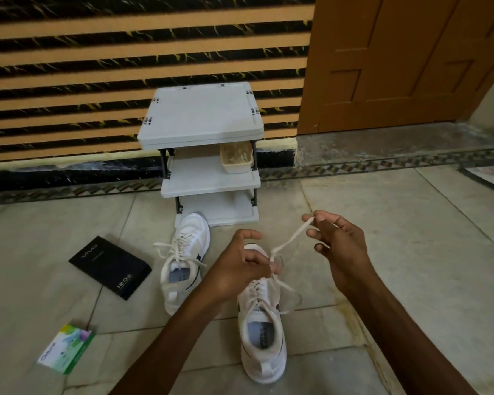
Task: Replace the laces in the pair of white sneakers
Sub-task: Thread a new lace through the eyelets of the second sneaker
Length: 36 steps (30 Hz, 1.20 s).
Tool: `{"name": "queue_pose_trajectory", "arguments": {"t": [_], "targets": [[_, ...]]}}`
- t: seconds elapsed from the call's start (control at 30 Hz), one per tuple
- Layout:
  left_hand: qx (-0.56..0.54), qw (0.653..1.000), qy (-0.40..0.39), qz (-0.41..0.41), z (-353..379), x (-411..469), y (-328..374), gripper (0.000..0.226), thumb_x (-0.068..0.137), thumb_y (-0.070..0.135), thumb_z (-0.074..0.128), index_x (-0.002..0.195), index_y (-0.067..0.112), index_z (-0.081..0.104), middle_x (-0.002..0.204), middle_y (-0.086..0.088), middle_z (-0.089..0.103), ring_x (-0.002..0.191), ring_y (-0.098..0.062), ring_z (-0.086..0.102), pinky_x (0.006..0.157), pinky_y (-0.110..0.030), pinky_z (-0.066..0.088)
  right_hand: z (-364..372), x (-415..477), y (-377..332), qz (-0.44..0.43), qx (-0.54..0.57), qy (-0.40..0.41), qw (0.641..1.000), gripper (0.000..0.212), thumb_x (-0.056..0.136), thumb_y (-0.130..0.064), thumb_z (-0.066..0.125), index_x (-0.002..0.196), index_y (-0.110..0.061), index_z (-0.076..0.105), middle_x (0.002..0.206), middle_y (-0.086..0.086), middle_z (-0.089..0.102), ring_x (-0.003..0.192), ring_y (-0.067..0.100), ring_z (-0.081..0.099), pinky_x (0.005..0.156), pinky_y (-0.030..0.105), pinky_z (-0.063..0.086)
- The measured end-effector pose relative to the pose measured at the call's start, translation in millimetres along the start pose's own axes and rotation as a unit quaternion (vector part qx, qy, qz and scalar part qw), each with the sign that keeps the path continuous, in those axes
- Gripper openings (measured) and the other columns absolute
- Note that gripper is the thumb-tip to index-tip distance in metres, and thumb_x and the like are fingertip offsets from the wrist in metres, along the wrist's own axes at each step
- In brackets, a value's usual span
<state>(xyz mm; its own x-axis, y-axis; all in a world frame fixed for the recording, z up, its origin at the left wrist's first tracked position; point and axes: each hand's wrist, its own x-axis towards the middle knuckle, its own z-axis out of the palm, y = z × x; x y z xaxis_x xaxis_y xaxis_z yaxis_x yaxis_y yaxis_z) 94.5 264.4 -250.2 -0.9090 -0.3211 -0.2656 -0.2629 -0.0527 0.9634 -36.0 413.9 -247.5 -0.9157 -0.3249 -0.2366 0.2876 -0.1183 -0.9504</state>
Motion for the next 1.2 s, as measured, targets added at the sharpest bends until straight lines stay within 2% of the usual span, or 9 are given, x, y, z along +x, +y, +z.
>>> {"name": "queue_pose_trajectory", "arguments": {"t": [0.13, 0.23, 0.33, 0.4, 0.5, 0.67, 0.9, 1.07, 1.2], "targets": [[0.015, 0.996, 0.013, 0.091, -20.8, -10.6, 22.5, 0.048, 0.081, 0.008, 0.075, 0.118, 0.016, 0.045, 0.088, -0.012, 0.075, 0.085, -0.025, 0.070, 0.089, -0.035, 0.053, 11.8, -10.2, -15.0, -0.029, -0.002, -0.017, 0.999, 0.016, 0.098, -0.017, 0.054, 0.107, -0.013, 0.067, 0.097, 0.001, 0.075, 0.072, 0.009, 0.066, 0.057, 0.022, 0.046], [0.019, 0.985, 0.032, 0.171, -34.7, -19.8, 52.4, 0.033, 0.086, 0.010, 0.071, 0.111, 0.015, 0.051, 0.086, -0.008, 0.075, 0.083, -0.025, 0.072, 0.081, -0.029, 0.056, 31.2, -23.8, -30.4, -0.070, -0.014, -0.065, 0.995, 0.017, 0.097, -0.017, 0.056, 0.108, -0.014, 0.068, 0.089, 0.002, 0.073, 0.071, 0.013, 0.060, 0.056, 0.023, 0.047], [0.006, 0.972, 0.075, 0.224, -44.0, -27.7, 77.7, 0.024, 0.086, 0.008, 0.069, 0.107, 0.014, 0.058, 0.084, -0.004, 0.076, 0.080, -0.020, 0.073, 0.075, -0.024, 0.055, 54.7, -41.0, -53.4, -0.133, -0.083, -0.109, 0.982, 0.016, 0.093, -0.020, 0.061, 0.106, -0.023, 0.071, 0.087, -0.003, 0.073, 0.077, 0.012, 0.064, 0.063, 0.025, 0.051], [-0.017, 0.967, 0.097, 0.237, -47.2, -32.6, 89.2, 0.024, 0.083, 0.010, 0.070, 0.106, 0.013, 0.063, 0.085, -0.004, 0.076, 0.081, -0.020, 0.073, 0.074, -0.024, 0.054, 68.7, -53.0, -68.7, -0.174, -0.103, -0.134, 0.970, 0.020, 0.085, -0.024, 0.068, 0.105, -0.023, 0.070, 0.085, -0.002, 0.075, 0.079, 0.011, 0.069, 0.065, 0.021, 0.054], [-0.038, 0.958, 0.115, 0.261, -50.6, -39.1, 99.9, 0.016, 0.084, 0.011, 0.069, 0.099, 0.013, 0.070, 0.087, -0.004, 0.077, 0.083, -0.019, 0.073, 0.072, -0.024, 0.056, 82.1, -65.7, -87.6, -0.207, -0.088, -0.149, 0.963, 0.026, 0.075, -0.025, 0.072, 0.099, -0.013, 0.072, 0.082, 0.002, 0.076, 0.079, 0.015, 0.071, 0.066, 0.018, 0.055], [-0.027, 0.945, 0.123, 0.301, -49.3, -49.3, 117.8, 0.010, 0.090, 0.021, 0.064, 0.093, 0.022, 0.073, 0.090, 0.000, 0.076, 0.088, -0.017, 0.073, 0.079, -0.026, 0.057, 91.8, -76.4, -111.2, -0.243, -0.116, -0.163, 0.949, 0.006, 0.084, -0.016, 0.069, 0.089, -0.015, 0.073, 0.083, 0.000, 0.074, 0.075, 0.009, 0.068, 0.061, 0.014, 0.051], [-0.025, 0.931, 0.142, 0.334, -39.3, -53.7, 127.7, 0.017, 0.087, 0.023, 0.067, 0.098, 0.011, 0.073, 0.084, -0.003, 0.075, 0.082, -0.016, 0.072, 0.072, -0.018, 0.053, 97.8, -88.2, -123.4, -0.234, -0.086, -0.163, 0.954, 0.006, 0.082, -0.023, 0.069, 0.085, -0.019, 0.073, 0.078, -0.002, 0.073, 0.068, 0.001, 0.064, 0.057, 0.011, 0.048], [-0.049, 0.927, 0.150, 0.341, -33.3, -59.9, 129.4, 0.020, 0.085, 0.031, 0.065, 0.096, 0.017, 0.073, 0.091, 0.000, 0.074, 0.088, -0.012, 0.069, 0.076, -0.019, 0.053, 96.3, -92.5, -125.5, -0.255, -0.076, -0.150, 0.952, 0.006, 0.085, -0.014, 0.068, 0.084, -0.017, 0.074, 0.079, 0.003, 0.072, 0.069, 0.001, 0.064, 0.057, 0.007, 0.046], [-0.042, 0.924, 0.138, 0.354, -31.2, -61.5, 133.0, 0.010, 0.090, 0.020, 0.064, 0.092, 0.022, 0.074, 0.089, 0.007, 0.073, 0.084, -0.001, 0.065, 0.071, -0.011, 0.048, 95.5, -94.8, -127.0, -0.271, -0.072, -0.146, 0.949, 0.007, 0.084, -0.012, 0.069, 0.085, -0.015, 0.075, 0.082, 0.011, 0.071, 0.069, 0.003, 0.063, 0.056, 0.006, 0.045]]}}
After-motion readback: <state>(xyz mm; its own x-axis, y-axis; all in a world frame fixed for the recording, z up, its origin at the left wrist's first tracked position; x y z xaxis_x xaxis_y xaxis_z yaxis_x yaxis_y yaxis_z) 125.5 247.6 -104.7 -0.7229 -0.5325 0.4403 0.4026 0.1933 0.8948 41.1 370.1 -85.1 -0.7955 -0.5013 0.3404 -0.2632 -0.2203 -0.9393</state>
